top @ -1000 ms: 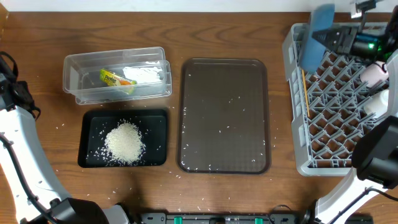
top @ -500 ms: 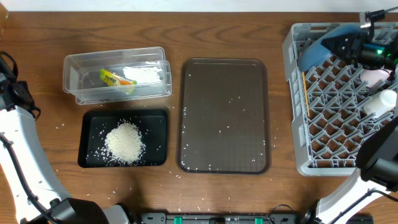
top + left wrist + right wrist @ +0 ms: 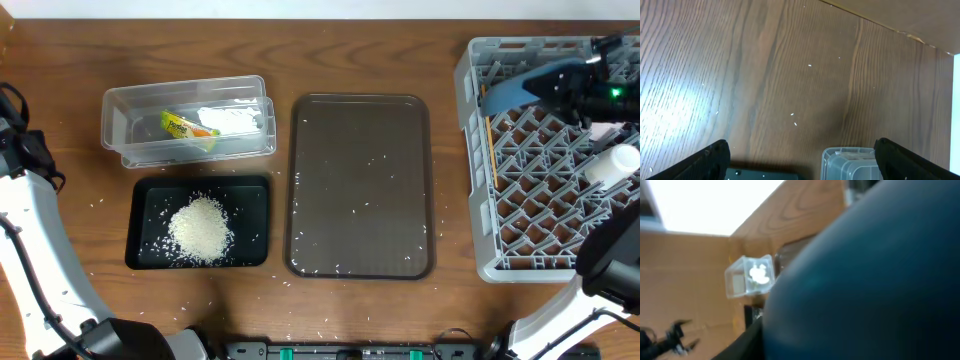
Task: Sort waste into correct bins and load items into the dishwasher rack
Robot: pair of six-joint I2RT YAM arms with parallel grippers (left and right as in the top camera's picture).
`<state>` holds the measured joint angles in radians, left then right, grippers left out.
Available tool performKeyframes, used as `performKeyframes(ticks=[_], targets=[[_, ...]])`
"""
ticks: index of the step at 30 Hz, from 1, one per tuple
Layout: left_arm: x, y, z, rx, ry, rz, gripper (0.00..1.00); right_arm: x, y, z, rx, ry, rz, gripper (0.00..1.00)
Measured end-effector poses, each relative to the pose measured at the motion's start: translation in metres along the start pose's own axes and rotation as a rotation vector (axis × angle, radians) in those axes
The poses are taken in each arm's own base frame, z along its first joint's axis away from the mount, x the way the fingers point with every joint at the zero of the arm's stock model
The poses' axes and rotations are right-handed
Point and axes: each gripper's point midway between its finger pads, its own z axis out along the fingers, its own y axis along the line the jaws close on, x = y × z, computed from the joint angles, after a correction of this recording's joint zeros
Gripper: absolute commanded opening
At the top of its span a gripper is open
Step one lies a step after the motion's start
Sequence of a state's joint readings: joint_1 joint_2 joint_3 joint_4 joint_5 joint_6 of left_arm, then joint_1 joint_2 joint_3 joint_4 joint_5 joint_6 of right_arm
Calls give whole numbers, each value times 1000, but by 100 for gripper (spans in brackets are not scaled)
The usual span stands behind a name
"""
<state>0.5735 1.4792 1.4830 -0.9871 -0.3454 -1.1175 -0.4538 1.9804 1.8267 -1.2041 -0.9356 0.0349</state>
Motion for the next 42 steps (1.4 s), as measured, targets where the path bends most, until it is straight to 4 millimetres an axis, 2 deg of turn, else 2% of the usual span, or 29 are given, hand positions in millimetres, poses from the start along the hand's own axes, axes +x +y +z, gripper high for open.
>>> performKeyframes(ticks=[2,4,6,9,14,18,21,38,42], targets=[[0,0,0,0,0,0,95,3,-17,-5,89,6,34,58],[0,0,0,0,0,0,95,8,-35,-9,190,21,62,59],[0,0,0,0,0,0,95,12,-43,-13,256,37,82,60],[0,0,0,0,0,0,95,11,-43,-20,318,28,81,65],[0,0,0,0,0,0,95,7,-35,-46,423,-49,40,67],[0,0,0,0,0,0,95,8,-25,-66,475,-105,21,79],[0,0,0,0,0,0,95,10,-17,-71,491,-123,-2,80],[0,0,0,0,0,0,95,25,25,-24,469,-34,-138,82],[0,0,0,0,0,0,95,18,32,-18,458,-56,-180,86]])
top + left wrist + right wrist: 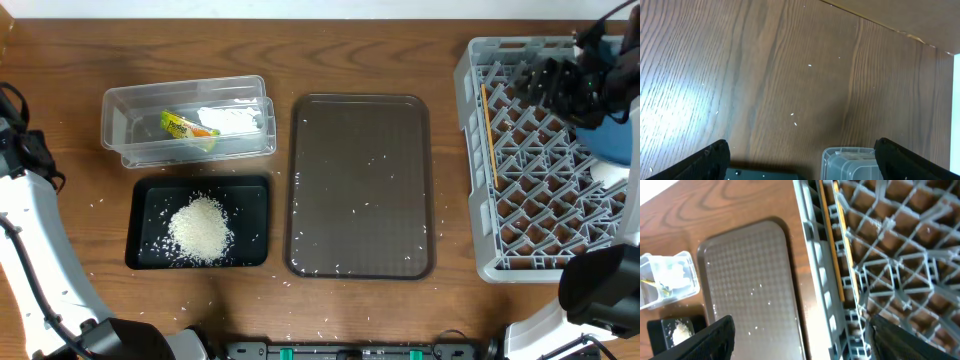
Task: Sort waste into correct bins and load items into the dishwasher rack
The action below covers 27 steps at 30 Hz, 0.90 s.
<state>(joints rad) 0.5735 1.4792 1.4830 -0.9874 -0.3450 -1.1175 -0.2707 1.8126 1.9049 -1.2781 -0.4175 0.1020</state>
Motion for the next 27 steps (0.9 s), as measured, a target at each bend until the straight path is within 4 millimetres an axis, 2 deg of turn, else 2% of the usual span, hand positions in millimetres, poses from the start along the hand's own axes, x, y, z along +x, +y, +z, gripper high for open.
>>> performKeyframes(ticks=[3,9,12,14,16,20,24,27], targets=[[0,0,0,0,0,-1,95,-14,-5,-2,9,-57,-11,89],[0,0,0,0,0,-1,95,-50,-32,-13,120,-207,-14,84],[0,0,0,0,0,-1,95,-56,-48,-15,212,-235,3,78],[0,0,0,0,0,0,95,-59,-55,-13,248,-238,14,68],[0,0,0,0,0,0,95,-61,-62,-3,276,-225,26,61],[0,0,0,0,0,-1,95,-55,-67,34,298,-146,34,60],[0,0,0,0,0,0,95,-43,-60,73,298,-57,23,53],[0,0,0,0,0,0,95,-38,-52,85,293,-34,15,52]])
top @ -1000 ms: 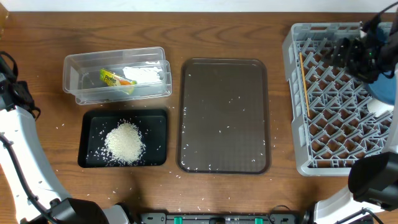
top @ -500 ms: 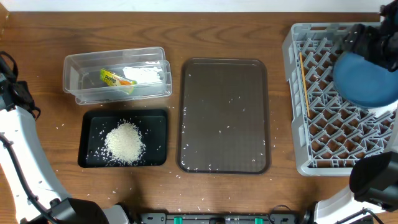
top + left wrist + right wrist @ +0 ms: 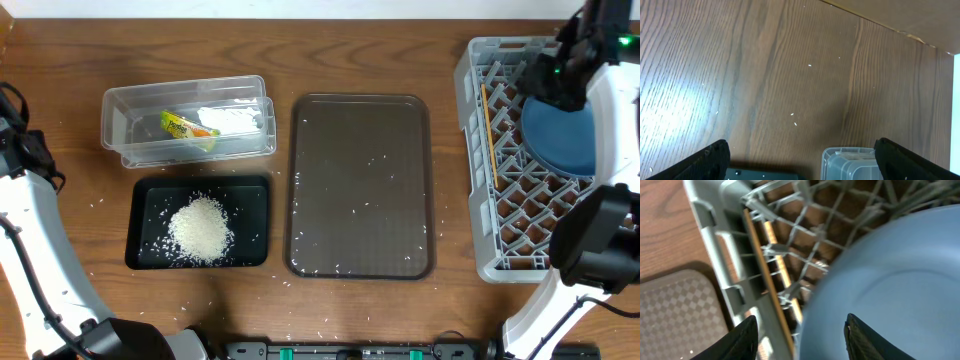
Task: Sort waste into correct bins and load items into the dishwasher rack
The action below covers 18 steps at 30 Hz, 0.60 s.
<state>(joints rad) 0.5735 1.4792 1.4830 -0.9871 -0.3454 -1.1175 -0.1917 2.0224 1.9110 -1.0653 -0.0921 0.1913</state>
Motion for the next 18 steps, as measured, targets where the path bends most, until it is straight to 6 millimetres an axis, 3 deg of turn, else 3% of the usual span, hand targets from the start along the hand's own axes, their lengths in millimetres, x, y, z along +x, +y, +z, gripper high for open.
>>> performKeyframes(ticks=[2,7,11,18], targets=[[0,0,0,0,0,0,95,1,4,0,3,2,-1,47],[0,0,0,0,0,0,95,7,-7,0,89,16,54,33],[0,0,0,0,0,0,95,11,-15,2,133,29,80,29],[0,0,0,0,0,0,95,21,-15,25,157,85,92,23]])
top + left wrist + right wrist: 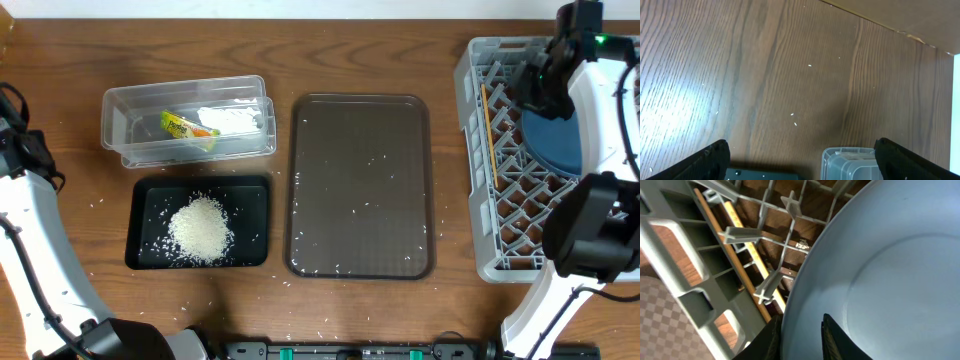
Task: Sort waste into correct bins and load items into the dishwasher rack
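The blue plate point(560, 140) stands among the tines of the grey dishwasher rack point(478, 180) at the right of the table. My right gripper point(541, 86) is at the plate's far left rim. In the right wrist view the blue plate point(890, 280) fills most of the frame, and the right gripper point(801, 326) is shut on it, one finger on each side of the rim. My left gripper point(800, 162) hangs open over bare wood at the far left, with nothing between its fingers.
Two thin sticks point(489, 135) lie along the rack's left side. A brown tray point(360, 185) sprinkled with rice grains sits mid-table. Left of it are a clear bin point(188, 120) holding a wrapper and white paper, and a black tray point(198, 222) with a rice heap.
My right gripper's fingers were wide apart over the plate in the rack; now they have closed onto its rim. The left arm has not moved.
The right gripper held the blue plate over the rack's far left corner. Then its fingers stood wide apart above the rack, with the plate at the rack's right side. Later the plate lay in the rack's middle under the open gripper, which now grips its rim.
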Robot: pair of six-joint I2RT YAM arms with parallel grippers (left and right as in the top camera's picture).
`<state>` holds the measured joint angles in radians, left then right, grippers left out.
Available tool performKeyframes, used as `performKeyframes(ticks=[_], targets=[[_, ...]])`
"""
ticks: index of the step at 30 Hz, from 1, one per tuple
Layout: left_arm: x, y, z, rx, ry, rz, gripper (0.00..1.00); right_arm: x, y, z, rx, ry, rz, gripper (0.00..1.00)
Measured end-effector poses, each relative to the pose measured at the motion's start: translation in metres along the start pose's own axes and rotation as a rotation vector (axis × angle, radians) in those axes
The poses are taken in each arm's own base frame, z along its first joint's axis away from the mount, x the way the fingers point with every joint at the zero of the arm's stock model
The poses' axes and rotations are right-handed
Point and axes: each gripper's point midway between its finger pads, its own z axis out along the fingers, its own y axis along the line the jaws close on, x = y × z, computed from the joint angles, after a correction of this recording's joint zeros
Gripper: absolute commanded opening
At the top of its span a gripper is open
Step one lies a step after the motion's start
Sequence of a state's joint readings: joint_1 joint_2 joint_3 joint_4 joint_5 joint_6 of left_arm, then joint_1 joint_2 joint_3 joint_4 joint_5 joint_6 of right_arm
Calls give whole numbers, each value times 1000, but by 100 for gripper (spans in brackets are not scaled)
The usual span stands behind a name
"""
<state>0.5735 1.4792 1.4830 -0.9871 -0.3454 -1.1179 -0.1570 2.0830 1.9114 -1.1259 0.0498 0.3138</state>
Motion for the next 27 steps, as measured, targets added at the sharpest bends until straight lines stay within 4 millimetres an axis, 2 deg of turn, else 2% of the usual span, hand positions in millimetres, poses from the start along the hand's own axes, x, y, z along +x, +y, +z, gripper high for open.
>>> performKeyframes(ticks=[2,5,12,15,18,27], targets=[[0,0,0,0,0,0,95,0,0,1,1,3,0,17],[0,0,0,0,0,0,95,0,0,1,2,2,11,1],[0,0,0,0,0,0,95,0,-1,0,8,-3,12,1],[0,0,0,0,0,0,95,0,5,-5,-31,-3,12,1],[0,0,0,0,0,0,95,-6,17,-22,-122,-33,-6,1],[0,0,0,0,0,0,95,-34,74,-120,-524,-255,-139,1]])
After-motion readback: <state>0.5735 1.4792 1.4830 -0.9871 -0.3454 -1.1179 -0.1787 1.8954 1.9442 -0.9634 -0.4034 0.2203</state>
